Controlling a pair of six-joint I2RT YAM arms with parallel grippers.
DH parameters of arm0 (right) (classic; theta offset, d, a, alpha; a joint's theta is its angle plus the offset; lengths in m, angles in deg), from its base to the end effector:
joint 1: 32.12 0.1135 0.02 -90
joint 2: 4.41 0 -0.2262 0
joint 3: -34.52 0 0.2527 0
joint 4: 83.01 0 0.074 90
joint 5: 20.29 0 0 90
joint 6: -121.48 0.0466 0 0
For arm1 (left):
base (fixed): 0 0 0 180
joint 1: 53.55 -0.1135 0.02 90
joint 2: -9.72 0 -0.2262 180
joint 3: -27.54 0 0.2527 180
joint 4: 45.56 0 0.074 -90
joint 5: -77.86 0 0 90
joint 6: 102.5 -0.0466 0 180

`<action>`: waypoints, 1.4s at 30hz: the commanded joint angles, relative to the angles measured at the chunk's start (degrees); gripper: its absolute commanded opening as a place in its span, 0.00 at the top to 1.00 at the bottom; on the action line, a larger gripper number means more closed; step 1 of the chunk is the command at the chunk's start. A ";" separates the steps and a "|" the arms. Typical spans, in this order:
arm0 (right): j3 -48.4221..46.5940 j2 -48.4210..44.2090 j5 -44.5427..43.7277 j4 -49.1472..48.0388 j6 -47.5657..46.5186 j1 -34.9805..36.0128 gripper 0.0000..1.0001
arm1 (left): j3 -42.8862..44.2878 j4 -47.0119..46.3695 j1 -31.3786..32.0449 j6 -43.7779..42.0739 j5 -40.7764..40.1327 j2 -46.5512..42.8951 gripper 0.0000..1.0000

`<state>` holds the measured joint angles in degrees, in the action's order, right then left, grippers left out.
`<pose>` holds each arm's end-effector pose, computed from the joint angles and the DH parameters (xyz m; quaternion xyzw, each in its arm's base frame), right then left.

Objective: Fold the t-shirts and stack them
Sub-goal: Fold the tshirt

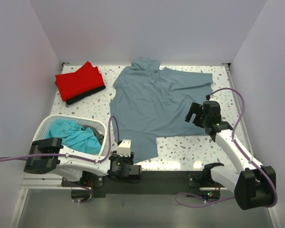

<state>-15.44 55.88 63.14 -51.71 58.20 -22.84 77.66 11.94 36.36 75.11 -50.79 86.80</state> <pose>0.2440 0.0345 0.1847 0.1613 0.8966 0.0767 0.4051 0.0294 -0.2053 0.1095 0.0029 0.9427 -0.0384 0.3314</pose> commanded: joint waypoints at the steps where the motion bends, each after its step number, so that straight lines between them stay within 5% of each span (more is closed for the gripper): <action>1: 0.54 -0.61 -1.08 -0.69 -0.35 0.13 0.04 | 0.80 -0.26 0.44 1.86 -3.01 0.53 0.47; 17: 0.81 -1.14 -3.01 -0.34 -0.18 0.13 0.04 | -4.12 -5.35 0.44 3.00 -1.69 0.62 0.60; 29: 0.11 -0.44 -8.26 1.16 -0.18 0.13 0.01 | -7.56 -14.41 0.27 -0.24 -5.81 -1.84 1.00; 33: -2.96 3.94 -14.95 5.45 -0.62 -0.75 0.01 | -7.46 -21.85 -3.85 -10.75 -6.27 -5.26 1.00; 37: -4.38 9.39 -10.93 5.82 -0.79 -5.56 0.01 | -8.87 -32.33 -10.27 -22.82 -2.75 -9.22 1.00; 42: -3.85 13.27 -10.47 4.59 0.35 -14.19 0.01 | -8.43 -34.27 -16.60 -31.95 -2.31 -17.11 1.00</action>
<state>-17.70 68.45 54.03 -47.19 58.00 -33.95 69.09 -16.41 22.37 53.17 -52.76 74.43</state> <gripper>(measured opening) 0.986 0.028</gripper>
